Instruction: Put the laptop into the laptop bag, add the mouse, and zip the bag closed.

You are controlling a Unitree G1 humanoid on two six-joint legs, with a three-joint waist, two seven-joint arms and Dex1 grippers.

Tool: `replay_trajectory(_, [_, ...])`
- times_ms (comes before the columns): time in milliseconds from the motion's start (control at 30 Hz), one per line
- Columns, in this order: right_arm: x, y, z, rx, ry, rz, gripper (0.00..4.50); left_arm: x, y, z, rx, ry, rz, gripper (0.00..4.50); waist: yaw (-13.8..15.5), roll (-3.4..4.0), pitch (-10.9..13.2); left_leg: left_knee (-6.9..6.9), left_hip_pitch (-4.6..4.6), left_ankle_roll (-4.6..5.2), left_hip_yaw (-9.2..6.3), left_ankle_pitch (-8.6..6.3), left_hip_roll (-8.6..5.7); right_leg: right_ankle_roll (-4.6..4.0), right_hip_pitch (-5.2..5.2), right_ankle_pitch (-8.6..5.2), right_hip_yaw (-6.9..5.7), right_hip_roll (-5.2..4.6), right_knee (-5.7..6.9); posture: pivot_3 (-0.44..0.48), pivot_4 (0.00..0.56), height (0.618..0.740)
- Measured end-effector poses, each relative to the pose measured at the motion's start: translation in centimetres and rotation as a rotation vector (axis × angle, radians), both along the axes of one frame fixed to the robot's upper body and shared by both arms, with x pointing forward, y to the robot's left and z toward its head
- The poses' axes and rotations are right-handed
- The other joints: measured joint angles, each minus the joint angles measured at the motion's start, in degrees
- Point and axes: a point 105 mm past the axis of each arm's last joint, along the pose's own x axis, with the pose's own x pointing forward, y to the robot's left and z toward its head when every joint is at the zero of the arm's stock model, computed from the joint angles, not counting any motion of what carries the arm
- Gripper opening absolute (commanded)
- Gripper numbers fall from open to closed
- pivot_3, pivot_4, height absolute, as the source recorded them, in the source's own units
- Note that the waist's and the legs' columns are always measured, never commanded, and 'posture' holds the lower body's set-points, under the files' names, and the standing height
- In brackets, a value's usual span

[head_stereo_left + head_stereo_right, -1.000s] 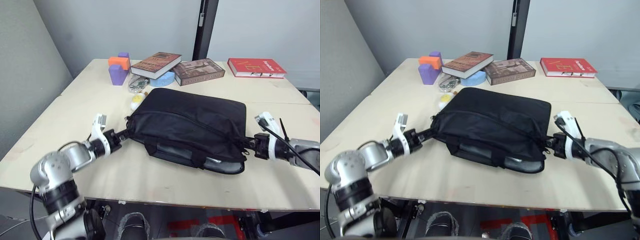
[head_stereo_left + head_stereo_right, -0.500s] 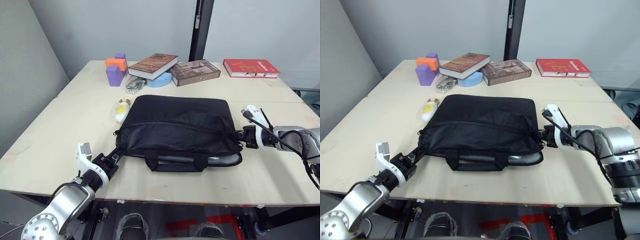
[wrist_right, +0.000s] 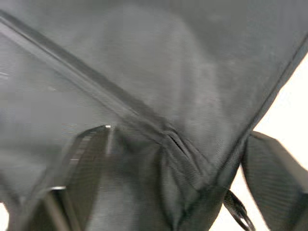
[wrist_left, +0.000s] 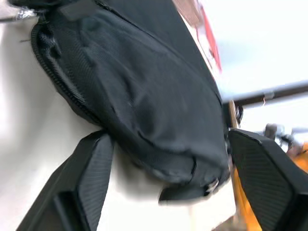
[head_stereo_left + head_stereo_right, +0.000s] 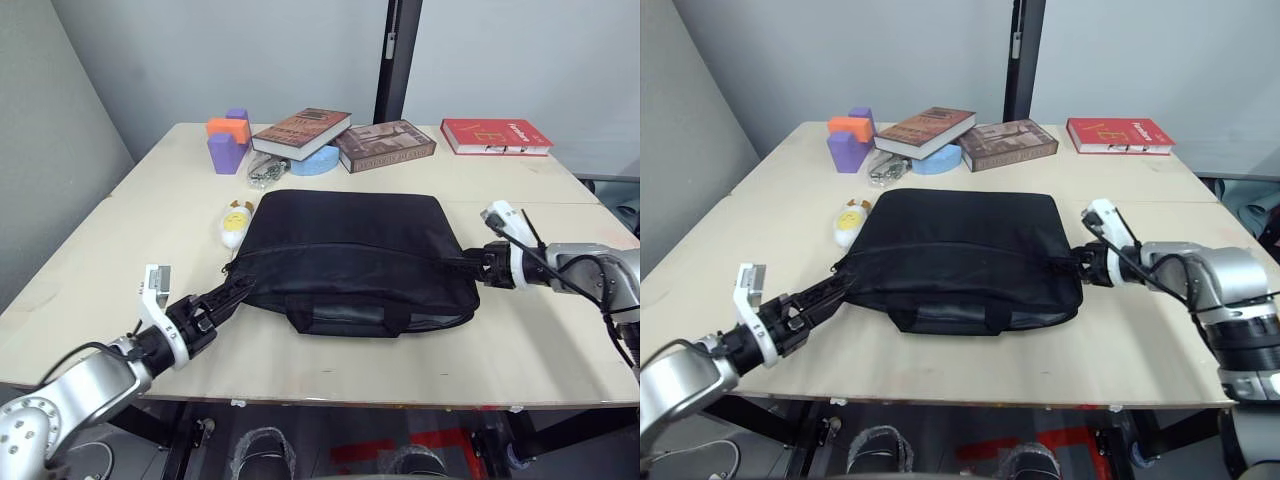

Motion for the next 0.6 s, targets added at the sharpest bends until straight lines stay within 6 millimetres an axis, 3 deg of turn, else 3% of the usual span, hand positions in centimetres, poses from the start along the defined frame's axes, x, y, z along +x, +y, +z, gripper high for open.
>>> replay_trajectory(167, [-2.0,-0.1,2.2,0.005,-0.053,0.081,4.46,-1.8,2.8,0.9,0.105,-0.003,-0.157,3.66,0.0,0.01,0.0,-0.14,0.39,-0.01,0.27,-0.02,0.02,0.02,0.08,-0.05,0.23,0.01,0.05,0.0,0.15,0.725])
replay_trajectory(300, [-3.6,-1.3,2.9,-0.046,-0.065,0.107,4.46,-2.5,5.8,0.4,0.325,-0.003,-0.258,3.66,0.3,-0.06,0.0,-0.19,0.49,0.03,0.37,-0.04,0.01,0.17,0.12,-0.15,0.34,-0.02,-0.02,0.0,0.15,0.725])
replay_trajectory(400, [-4.4,-2.0,3.4,-0.1,-0.105,0.129,4.46,-0.1,7.9,2.0,0.469,-0.174,-0.246,3.66,0.7,-0.05,0.0,-0.2,0.51,0.05,0.37,-0.04,0.02,0.48,0.11,-0.34,0.34,-0.02,0.03,0.0,0.15,0.725])
replay_trajectory(433, [-4.8,-2.2,3.5,-0.111,-0.122,0.144,4.46,1.1,8.1,2.9,0.504,-0.253,-0.245,3.66,0.9,-0.04,0.0,-0.19,0.5,0.05,0.36,-0.03,0.01,0.24,0.14,-0.19,0.33,-0.03,0.07,0.0,0.15,0.725])
replay_trajectory(600, [-6.3,-2.1,5.4,-0.138,-0.265,0.219,4.46,5.0,6.2,8.2,0.678,-0.66,-0.326,3.66,0.8,-0.06,0.0,-0.16,0.47,0.07,0.45,-0.02,0.01,-0.13,0.06,-0.04,0.34,-0.06,0.18,0.0,0.15,0.725])
